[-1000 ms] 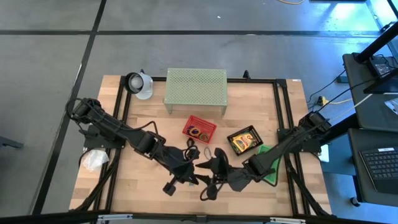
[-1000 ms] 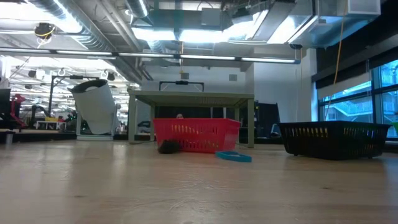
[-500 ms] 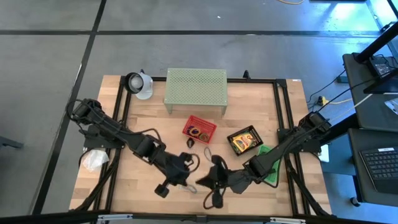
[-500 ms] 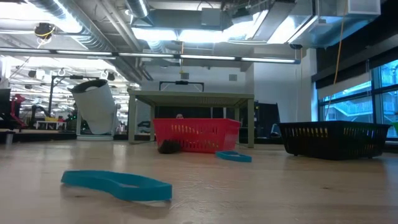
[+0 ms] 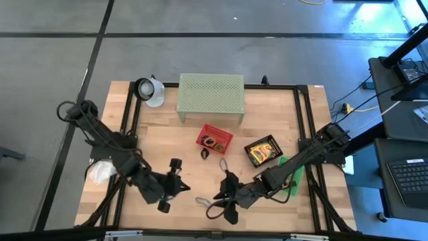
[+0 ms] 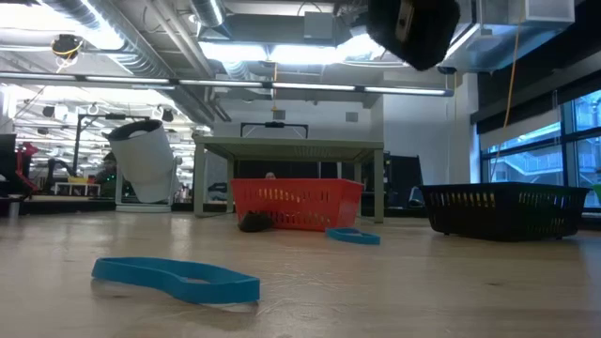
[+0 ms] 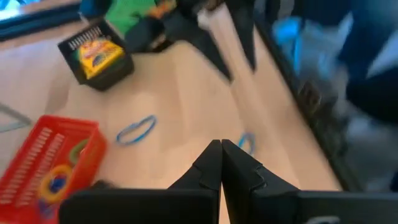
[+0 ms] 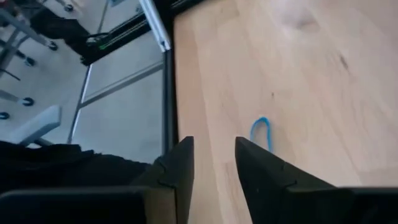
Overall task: Pick & Place Office Desk Supplies
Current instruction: Put the blue rubber band into the green bin
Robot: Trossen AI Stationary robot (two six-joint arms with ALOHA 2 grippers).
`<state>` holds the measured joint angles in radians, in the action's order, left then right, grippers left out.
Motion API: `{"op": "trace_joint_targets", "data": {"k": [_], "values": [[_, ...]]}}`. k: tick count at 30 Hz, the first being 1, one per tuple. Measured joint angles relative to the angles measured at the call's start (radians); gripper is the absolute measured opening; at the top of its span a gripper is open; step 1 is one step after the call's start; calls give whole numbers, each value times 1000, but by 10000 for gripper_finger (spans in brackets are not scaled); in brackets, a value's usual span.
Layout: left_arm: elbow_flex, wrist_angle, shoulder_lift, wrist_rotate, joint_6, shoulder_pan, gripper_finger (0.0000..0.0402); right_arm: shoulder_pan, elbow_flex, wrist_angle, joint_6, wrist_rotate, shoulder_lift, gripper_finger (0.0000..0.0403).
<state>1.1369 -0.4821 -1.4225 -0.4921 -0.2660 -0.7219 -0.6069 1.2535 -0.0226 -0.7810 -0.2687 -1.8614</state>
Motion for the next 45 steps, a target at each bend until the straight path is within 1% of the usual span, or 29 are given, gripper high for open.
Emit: {"op": "trace_joint_targets", "data": {"k": [3, 5, 7, 9, 11, 13, 18, 22, 25, 29, 37, 45], "values": [[-161, 265, 62, -2, -32, -6, 1, 8, 24, 27, 8, -3, 0, 116], [-258, 433, 89, 40, -47, -3, 1, 13, 47, 78, 30, -8, 1, 109], [-337, 539, 105, 95, -69, 7, 1, 19, 71, 129, 56, -8, 0, 101], [-385, 594, 105, 155, -110, 22, 3, 27, 101, 152, 80, -7, -12, 94], [-405, 589, 103, 205, -144, 35, 3, 32, 136, 195, 106, -1, -34, 90], [-407, 594, 95, 241, -151, 43, 3, 41, 196, 245, 116, 29, -82, 89], [-408, 588, 98, 254, -101, 46, 3, 54, 365, 411, 138, 101, -224, 89], [-408, 573, 105, 280, -77, 46, 3, 54, 496, 503, 159, 102, -307, 89], [-407, 536, 107, 278, -71, 45, 2, 54, 559, 527, 162, 122, -360, 89], [-408, 499, 107, 278, -71, 45, 1, 54, 579, 548, 155, 157, -404, 89], [-408, 471, 107, 288, -53, 43, 1, 57, 581, 555, 135, 130, -434, 89], [-408, 471, 107, 319, -53, 43, 3, 63, 580, 561, 166, 139, -463, 89]]}}
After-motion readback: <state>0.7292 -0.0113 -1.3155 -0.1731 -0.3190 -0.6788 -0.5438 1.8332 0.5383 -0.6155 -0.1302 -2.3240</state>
